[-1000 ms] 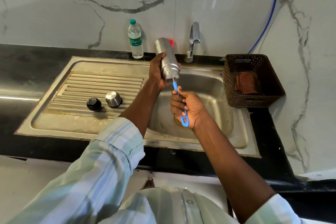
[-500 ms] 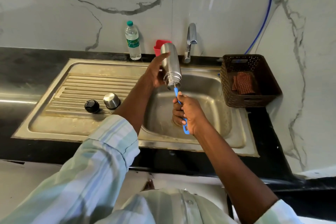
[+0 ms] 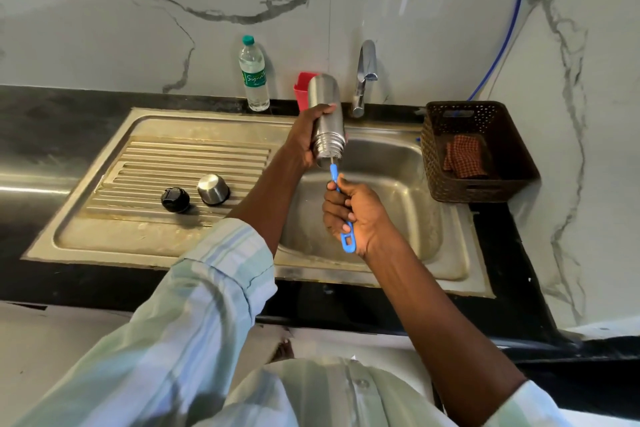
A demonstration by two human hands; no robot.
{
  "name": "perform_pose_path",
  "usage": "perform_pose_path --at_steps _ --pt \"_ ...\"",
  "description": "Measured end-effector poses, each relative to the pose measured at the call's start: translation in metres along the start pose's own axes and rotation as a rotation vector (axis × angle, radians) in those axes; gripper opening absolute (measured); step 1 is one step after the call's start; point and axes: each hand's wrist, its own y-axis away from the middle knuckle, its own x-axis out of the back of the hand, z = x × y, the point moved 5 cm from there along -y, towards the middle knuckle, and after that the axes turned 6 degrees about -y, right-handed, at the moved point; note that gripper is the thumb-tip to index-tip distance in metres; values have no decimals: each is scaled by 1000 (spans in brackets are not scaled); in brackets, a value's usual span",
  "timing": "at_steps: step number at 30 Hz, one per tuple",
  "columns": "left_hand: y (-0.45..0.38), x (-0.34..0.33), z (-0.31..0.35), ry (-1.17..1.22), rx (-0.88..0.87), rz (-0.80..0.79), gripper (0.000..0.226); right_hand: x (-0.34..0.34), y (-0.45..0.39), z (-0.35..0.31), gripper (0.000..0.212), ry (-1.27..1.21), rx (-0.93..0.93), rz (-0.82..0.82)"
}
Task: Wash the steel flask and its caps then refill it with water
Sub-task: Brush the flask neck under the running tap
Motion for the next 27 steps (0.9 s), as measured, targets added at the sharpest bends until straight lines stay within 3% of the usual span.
perform_pose_path --at_steps 4,12,18,27 --pt "-7 10 11 127 -31 63 42 -2 14 5 31 -2 -15 -30" --pt "-4 5 15 257 -45 -1 42 -10 15 4 32 -25 -6 -57" --pt "4 -8 10 268 -49 -62 52 -16 2 -1 32 -37 15 -57" --pt "5 -6 8 260 -52 -99 49 -14 6 3 32 -3 13 -39"
